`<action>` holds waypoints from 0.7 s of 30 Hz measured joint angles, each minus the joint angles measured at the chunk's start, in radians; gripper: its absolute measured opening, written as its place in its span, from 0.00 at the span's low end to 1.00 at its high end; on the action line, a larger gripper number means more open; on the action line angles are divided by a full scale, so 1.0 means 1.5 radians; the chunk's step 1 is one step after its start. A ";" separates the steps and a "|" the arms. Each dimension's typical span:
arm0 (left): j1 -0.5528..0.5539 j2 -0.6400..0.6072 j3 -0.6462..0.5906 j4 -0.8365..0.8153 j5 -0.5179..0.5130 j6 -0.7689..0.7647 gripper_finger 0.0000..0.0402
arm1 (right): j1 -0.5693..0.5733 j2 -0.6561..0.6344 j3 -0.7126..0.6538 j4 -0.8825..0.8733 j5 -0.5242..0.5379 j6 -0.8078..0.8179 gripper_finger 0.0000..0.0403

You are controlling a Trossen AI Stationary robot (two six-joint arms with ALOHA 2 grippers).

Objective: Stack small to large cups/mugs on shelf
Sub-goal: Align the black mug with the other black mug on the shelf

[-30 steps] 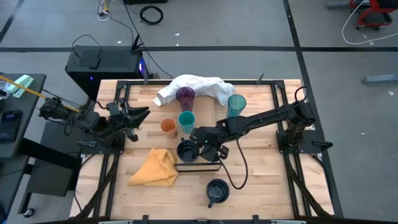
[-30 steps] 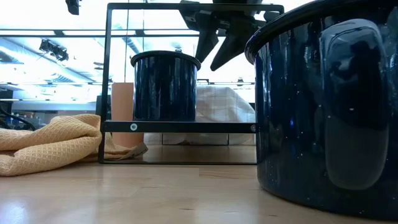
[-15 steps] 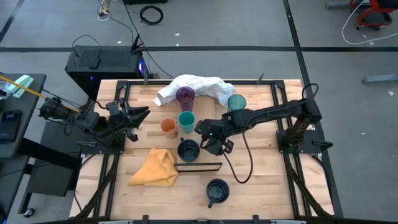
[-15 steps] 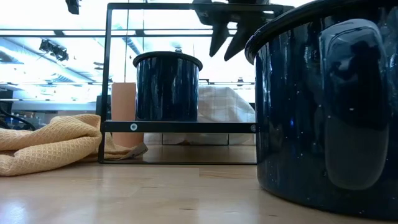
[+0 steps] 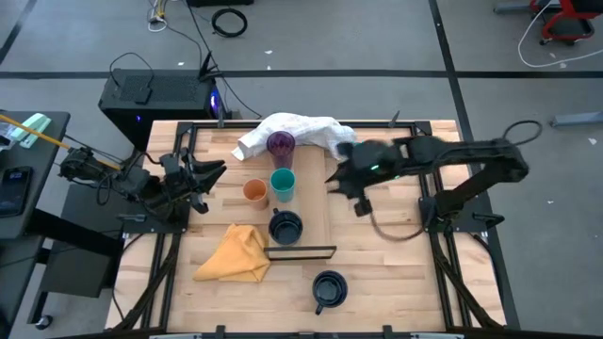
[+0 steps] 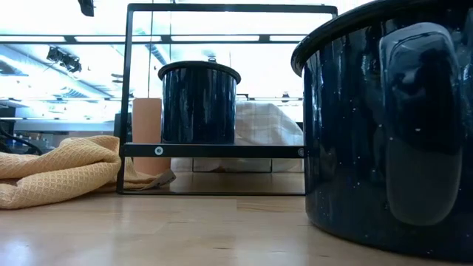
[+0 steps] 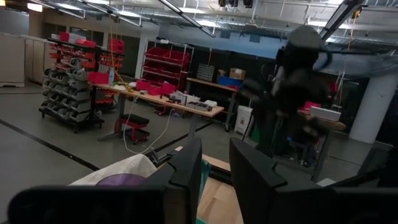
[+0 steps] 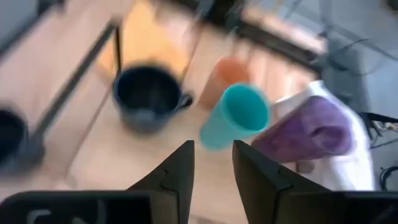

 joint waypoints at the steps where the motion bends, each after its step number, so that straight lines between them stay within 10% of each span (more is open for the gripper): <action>1: 0.000 0.000 0.000 0.000 0.000 0.000 0.22 | 0.001 -0.023 -0.014 0.022 0.000 0.023 0.28; 21: 0.000 0.000 0.000 -0.025 0.035 -0.014 0.21 | 0.062 -0.414 -0.461 0.463 0.103 0.349 0.22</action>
